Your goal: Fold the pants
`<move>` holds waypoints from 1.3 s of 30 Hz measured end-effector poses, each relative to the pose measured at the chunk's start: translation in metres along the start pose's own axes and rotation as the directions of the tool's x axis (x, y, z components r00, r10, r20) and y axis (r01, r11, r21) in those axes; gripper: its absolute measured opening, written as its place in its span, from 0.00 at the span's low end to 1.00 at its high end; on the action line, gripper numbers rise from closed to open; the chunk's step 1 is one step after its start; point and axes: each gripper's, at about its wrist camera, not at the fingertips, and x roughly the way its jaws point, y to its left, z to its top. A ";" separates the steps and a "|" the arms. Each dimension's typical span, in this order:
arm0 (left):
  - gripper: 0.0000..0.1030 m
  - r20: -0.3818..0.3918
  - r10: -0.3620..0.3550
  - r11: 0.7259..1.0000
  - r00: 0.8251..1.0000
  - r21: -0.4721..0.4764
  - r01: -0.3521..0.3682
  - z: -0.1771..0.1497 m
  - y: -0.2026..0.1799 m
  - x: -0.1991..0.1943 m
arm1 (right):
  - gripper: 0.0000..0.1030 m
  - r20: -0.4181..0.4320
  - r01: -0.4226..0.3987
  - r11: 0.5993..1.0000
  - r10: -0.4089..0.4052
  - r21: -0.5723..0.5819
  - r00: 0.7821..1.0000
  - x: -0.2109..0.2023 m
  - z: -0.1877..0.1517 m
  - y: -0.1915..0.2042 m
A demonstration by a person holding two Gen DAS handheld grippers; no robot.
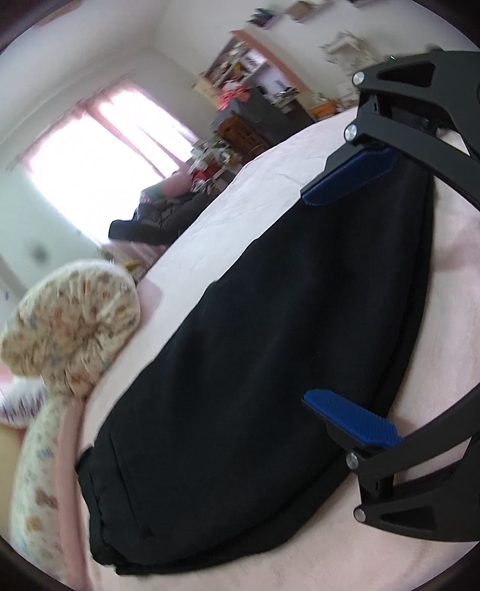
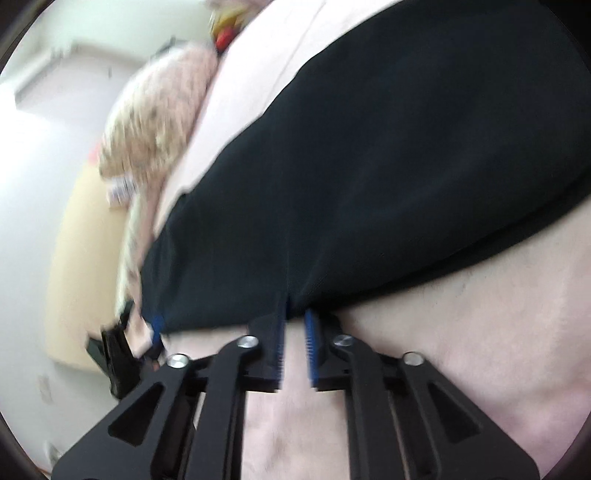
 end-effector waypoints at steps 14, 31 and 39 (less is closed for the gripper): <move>0.98 0.015 -0.076 0.996 0.997 -0.054 0.077 -0.005 0.011 0.002 | 0.31 0.088 0.183 0.583 -0.187 -0.792 0.978 0.109 0.068 0.250; 0.98 0.009 -0.094 0.994 0.996 -0.060 0.094 -0.004 0.011 0.004 | 0.02 0.149 0.343 0.613 -0.345 -0.712 0.927 0.180 0.105 0.237; 0.98 0.008 -0.095 0.994 0.995 -0.059 0.096 -0.003 0.010 0.005 | 0.19 0.146 0.347 0.621 -0.351 -0.702 0.925 0.180 0.097 0.229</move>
